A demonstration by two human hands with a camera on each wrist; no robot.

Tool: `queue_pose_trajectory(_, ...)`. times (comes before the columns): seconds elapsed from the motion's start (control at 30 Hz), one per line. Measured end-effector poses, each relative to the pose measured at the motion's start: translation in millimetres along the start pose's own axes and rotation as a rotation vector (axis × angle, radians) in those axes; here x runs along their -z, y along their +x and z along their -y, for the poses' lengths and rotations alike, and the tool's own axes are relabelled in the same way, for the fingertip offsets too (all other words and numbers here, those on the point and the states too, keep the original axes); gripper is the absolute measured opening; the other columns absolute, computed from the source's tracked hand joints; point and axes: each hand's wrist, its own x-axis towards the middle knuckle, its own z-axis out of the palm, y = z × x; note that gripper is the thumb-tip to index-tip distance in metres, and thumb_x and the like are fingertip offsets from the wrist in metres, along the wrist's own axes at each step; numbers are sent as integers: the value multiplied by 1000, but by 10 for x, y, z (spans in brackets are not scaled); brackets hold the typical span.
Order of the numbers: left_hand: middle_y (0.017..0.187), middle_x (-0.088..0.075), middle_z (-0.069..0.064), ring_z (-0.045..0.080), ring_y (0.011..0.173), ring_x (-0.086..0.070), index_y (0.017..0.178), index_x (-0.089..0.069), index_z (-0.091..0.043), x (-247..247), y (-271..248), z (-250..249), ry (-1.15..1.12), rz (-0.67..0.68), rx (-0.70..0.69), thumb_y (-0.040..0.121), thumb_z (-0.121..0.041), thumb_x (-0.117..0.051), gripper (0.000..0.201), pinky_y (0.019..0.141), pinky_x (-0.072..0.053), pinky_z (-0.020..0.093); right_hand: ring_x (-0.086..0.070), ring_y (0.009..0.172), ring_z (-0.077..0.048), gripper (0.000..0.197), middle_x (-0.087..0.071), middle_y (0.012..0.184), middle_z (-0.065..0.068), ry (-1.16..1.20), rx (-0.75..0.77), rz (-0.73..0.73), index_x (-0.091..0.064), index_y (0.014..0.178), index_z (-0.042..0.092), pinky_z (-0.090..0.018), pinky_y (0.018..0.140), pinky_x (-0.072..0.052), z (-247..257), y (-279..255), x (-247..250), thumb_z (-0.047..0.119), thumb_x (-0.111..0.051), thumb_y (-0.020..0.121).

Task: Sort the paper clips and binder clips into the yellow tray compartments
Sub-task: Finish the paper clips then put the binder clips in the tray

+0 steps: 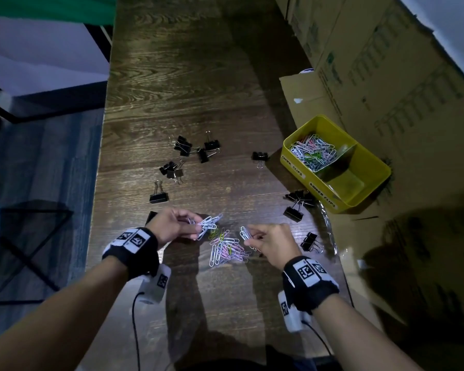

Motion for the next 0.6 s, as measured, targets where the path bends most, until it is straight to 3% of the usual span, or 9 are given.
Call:
queue_pose_trajectory(0.17, 61, -68, 9, 15, 52, -64, 73, -70, -4, -68, 36, -445, -108, 17, -81, 72, 15, -63, 21, 56, -57, 22, -66, 77, -10, 40, -68, 80, 10, 322, -27, -158, -71, 106, 12, -15, 76, -53, 60, -12, 219, 10, -82, 67)
queue_pose_trajectory(0.3, 65, -69, 8, 13, 55, -65, 84, -66, 3, -269, 200, -938, -175, 72, -166, 65, 4, -65, 19, 58, -57, 20, -66, 74, -5, 35, -71, 78, 8, 552, 2, -258, -71, 89, 27, -16, 72, -53, 203, -20, 475, 5, -82, 65)
queue_pose_trajectory(0.37, 64, -69, 5, 11, 55, -64, 85, -64, 3, -438, 313, -1232, -182, 109, -220, 66, 3, -64, 19, 60, -57, 19, -66, 73, -2, 35, -72, 79, 7, 594, 42, -314, -71, 87, 28, -14, 71, -52, 298, -36, 624, 3, -82, 65)
queue_pose_trajectory(0.5, 62, -69, 2, 10, 57, -65, 84, -64, -1, -853, 637, -1792, -127, 202, -311, 75, 12, -61, 16, 61, -56, 18, -65, 70, -3, 35, -72, 79, 5, 657, 131, -379, -71, 92, 20, -14, 70, -52, 446, -21, 946, 0, -81, 65)
queue_pose_trajectory(0.6, 64, -68, 4, 10, 57, -64, 85, -67, -3, -1199, 941, -2062, 79, 222, -366, 77, 6, -66, 12, 62, -54, 20, -64, 70, -5, 33, -73, 73, 8, 689, 167, -449, -72, 90, 20, -16, 69, -52, 512, 40, 1178, 0, -81, 64)
